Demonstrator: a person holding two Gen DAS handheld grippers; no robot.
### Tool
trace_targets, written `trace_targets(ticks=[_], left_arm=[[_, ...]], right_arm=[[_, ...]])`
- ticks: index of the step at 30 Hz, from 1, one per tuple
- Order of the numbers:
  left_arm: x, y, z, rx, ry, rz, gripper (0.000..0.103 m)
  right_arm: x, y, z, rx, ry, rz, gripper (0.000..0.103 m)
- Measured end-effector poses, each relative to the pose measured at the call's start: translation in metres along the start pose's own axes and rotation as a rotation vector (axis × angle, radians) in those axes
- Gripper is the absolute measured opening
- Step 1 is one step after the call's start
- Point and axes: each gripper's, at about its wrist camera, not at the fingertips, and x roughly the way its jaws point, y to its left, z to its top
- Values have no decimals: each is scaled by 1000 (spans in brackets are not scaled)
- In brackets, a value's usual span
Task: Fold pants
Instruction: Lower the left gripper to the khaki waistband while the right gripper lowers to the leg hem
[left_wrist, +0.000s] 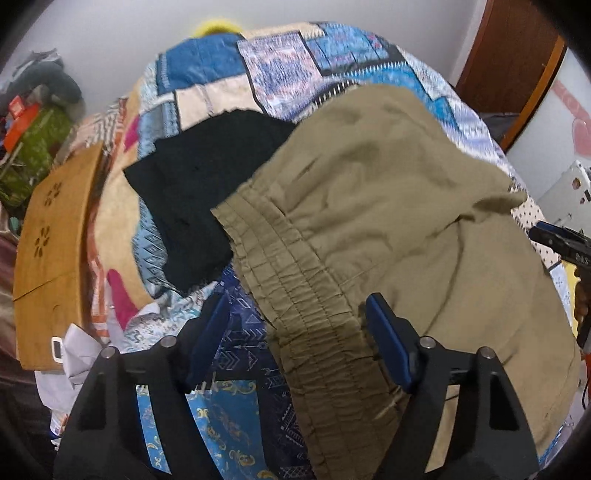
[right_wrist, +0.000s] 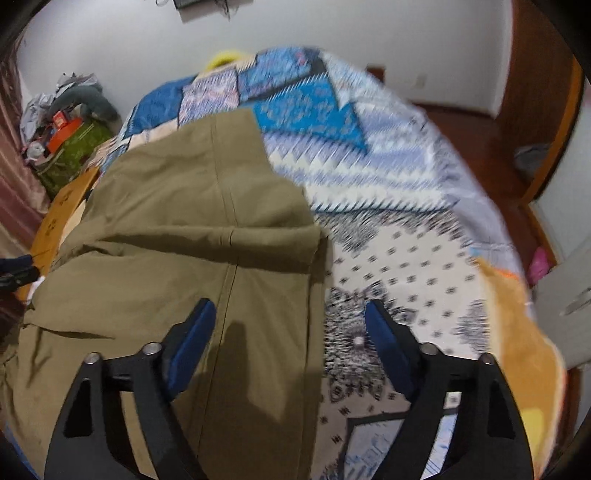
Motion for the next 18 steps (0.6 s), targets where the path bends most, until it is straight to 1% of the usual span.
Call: trace_targets(ticks=[1,3,5,10,12,14,16,17,18], left_arm=[[5,-1,-1,3,15,-14,77],[12,-2,0,1,34,-31,77],[19,-2,1,-10,41,-54,77],[24,2,3,-32,39,-93,77],[24,3,3,-30,38,-108,75],[23,4,3,-23,30,-105,70],[22,4,2,-16,23,-102,66],[21,4,2,-13,22,-105,63],[20,4,2,-6,20,-98,63]], right_arm=[[6,-3,1,2,10,21,63],[19,-7,2,18,47,44,52],[26,-12,4,40,54,73,46],[38,-22,10,98,67,140,41],[42,-25,9,130,75,167,40],[42,-28,8,148,77,176,37],[42,-30,6,155,72,170,30],[40,-29,4,152,68,164,19],[39,-28,2,145,64,160,12]])
